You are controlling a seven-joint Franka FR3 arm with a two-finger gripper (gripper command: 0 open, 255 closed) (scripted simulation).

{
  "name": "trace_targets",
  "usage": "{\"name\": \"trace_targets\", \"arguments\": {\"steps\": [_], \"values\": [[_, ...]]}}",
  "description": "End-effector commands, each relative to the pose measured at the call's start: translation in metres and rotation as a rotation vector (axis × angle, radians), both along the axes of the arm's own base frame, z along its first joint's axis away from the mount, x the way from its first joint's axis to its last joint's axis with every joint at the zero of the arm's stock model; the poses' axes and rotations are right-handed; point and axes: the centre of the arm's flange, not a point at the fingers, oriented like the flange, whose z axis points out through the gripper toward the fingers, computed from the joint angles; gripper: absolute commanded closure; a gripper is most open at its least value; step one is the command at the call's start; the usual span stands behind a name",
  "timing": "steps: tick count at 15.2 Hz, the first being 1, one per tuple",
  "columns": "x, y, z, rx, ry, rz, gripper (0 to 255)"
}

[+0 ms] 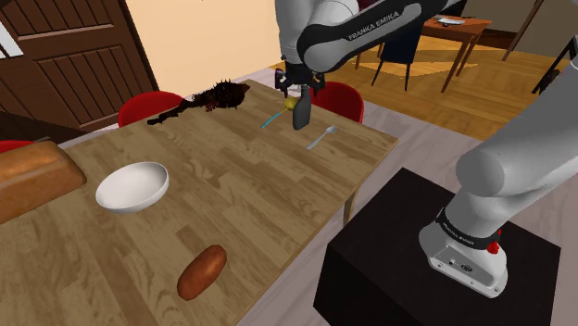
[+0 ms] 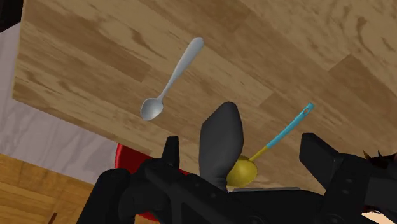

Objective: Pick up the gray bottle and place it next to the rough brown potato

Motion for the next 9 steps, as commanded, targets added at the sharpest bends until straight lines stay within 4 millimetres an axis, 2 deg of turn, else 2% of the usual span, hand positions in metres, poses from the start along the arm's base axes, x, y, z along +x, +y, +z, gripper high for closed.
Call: {"name": "trace_targets", "arguments": {"steps": [1, 5, 9], "values": [[0.023, -0.005, -0.017, -0.014, -0.021, -0.095, 0], [0.067, -0.024, -0.047, -0.042, -0.049, -0.27, 0], [0.107, -0.051, -0.074, -0.07, -0.078, -0.445, 0]]}}
